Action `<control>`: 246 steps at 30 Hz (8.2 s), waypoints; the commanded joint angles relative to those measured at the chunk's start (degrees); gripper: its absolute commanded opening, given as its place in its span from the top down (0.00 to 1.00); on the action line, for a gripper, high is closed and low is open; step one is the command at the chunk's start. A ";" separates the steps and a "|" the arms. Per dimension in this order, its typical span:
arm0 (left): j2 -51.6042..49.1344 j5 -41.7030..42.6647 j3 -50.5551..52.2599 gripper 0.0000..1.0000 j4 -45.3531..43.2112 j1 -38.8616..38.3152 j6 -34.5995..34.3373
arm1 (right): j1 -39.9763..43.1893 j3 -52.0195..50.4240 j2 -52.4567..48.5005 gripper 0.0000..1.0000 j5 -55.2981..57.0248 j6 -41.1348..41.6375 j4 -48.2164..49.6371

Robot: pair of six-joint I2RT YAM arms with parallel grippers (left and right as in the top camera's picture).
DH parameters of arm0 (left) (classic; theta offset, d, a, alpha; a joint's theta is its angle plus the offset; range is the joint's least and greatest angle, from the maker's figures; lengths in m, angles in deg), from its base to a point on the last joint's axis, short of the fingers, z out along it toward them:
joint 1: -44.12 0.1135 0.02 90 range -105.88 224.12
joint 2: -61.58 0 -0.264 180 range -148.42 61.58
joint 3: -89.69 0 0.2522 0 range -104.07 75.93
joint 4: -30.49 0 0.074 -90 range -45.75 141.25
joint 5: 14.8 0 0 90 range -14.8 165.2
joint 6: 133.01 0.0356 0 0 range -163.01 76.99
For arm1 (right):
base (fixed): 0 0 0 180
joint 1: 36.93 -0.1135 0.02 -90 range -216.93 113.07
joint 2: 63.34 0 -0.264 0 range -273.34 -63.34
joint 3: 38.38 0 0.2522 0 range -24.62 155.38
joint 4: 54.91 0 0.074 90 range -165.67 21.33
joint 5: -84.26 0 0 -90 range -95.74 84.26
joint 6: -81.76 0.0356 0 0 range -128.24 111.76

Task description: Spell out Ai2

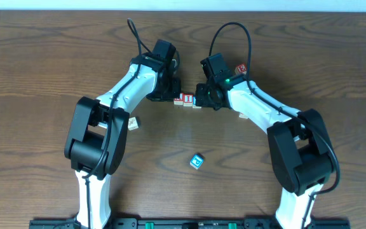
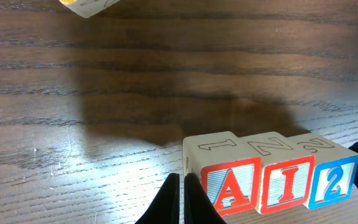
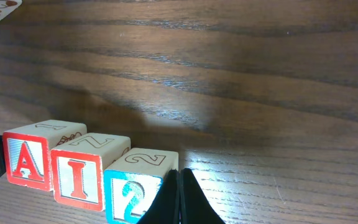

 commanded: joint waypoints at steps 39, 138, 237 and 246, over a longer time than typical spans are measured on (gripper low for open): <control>1.66 -1.86 0.48 0.94 5.70 4.76 2.97 | -4.15 -0.17 0.59 0.98 3.17 0.48 -13.55; 1.66 -1.86 0.48 0.94 5.55 6.32 1.86 | -2.97 -0.13 1.36 0.99 7.67 0.17 -2.36; 68.98 -15.13 18.16 0.05 22.86 -1.20 6.38 | -6.34 -15.34 66.16 0.01 13.73 -0.02 -36.76; 90.40 -14.75 38.14 0.05 8.57 18.97 7.78 | -6.34 -15.34 66.16 0.01 13.70 -0.02 -36.76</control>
